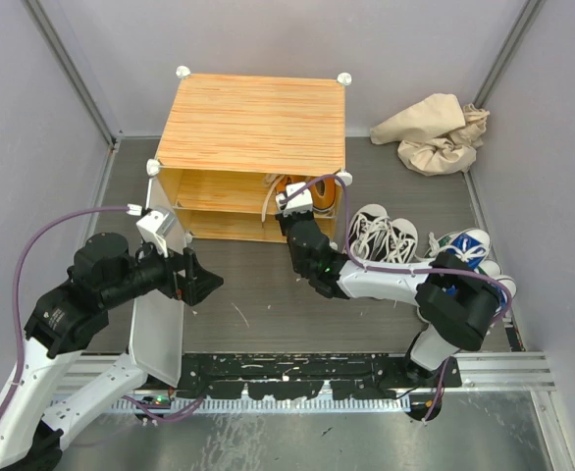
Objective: Place and organize the shoes in the shoe cabinet
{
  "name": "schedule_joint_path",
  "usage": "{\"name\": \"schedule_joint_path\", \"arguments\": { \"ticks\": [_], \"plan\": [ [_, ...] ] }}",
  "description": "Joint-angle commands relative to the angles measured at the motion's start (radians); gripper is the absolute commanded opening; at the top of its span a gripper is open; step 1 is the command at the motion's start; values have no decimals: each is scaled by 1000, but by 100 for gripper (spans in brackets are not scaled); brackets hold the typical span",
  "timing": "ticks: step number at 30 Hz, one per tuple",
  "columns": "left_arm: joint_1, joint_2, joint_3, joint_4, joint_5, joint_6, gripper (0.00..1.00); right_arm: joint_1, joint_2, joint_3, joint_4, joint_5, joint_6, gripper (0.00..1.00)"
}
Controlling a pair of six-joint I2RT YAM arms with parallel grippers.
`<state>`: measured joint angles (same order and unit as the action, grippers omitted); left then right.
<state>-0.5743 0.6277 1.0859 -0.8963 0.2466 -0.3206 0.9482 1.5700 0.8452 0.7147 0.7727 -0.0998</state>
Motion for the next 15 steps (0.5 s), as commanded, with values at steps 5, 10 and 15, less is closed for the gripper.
{"name": "schedule_joint_path", "arguments": {
  "ticks": [5,10,15],
  "plan": [
    [-3,-9,28,2,-11,28,98,-2,38,86,258,204,-90,1],
    [-2,-8,20,5,-7,28,98,-3,73,107,257,236,-113,1],
    [-2,-11,16,3,-9,27,98,-8,84,124,269,237,-123,1]
  ]
}}
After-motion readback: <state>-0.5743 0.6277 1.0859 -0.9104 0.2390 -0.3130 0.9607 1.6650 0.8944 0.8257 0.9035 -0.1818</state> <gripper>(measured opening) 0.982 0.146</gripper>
